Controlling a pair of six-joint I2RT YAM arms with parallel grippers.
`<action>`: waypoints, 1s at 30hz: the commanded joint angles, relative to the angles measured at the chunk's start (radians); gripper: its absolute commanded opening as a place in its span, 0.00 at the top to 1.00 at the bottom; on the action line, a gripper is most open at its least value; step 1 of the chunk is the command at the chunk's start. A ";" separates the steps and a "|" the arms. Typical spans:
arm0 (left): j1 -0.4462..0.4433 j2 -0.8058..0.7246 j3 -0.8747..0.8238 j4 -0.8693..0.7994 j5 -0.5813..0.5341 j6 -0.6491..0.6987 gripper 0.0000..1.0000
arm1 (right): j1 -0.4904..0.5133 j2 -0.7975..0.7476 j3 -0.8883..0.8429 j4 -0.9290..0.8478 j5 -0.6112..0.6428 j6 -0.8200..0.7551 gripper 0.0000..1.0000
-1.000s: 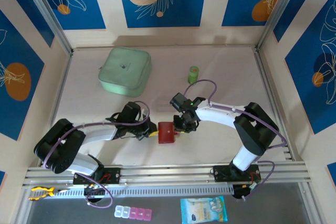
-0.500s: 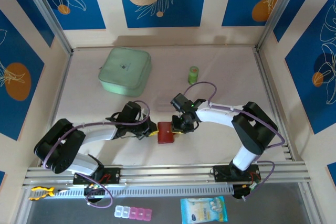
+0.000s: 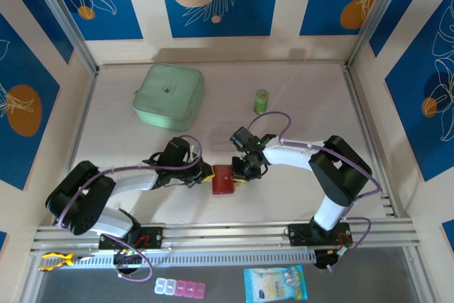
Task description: Take the credit cards out of the card holder
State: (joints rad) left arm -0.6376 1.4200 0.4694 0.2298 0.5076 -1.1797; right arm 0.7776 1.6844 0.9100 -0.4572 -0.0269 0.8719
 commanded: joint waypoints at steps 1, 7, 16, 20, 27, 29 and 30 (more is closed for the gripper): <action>0.009 -0.047 -0.009 0.012 -0.033 0.010 0.89 | -0.014 -0.019 0.014 -0.051 0.015 -0.021 0.92; 0.032 -0.123 0.021 -0.104 -0.105 0.083 0.82 | -0.068 -0.088 0.016 -0.126 0.011 -0.086 0.93; 0.091 -0.193 0.022 -0.144 -0.170 0.123 0.82 | -0.087 -0.143 0.070 -0.207 -0.021 -0.117 0.94; 0.109 -0.187 0.023 -0.138 -0.164 0.134 0.82 | -0.074 -0.164 0.095 -0.210 -0.018 -0.077 0.94; 0.122 -0.176 0.029 -0.114 -0.142 0.140 0.81 | -0.025 -0.149 0.168 -0.225 0.010 0.003 0.97; 0.122 -0.175 0.030 -0.114 -0.134 0.145 0.82 | -0.010 -0.140 0.188 -0.220 0.010 0.019 0.97; 0.122 -0.175 0.029 -0.118 -0.132 0.147 0.81 | -0.004 -0.133 0.198 -0.215 0.009 0.023 0.97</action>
State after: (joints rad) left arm -0.5262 1.2407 0.4744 0.1112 0.3584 -1.0630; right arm 0.7567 1.5448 1.0657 -0.6521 -0.0227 0.8516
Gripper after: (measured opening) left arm 0.185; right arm 0.084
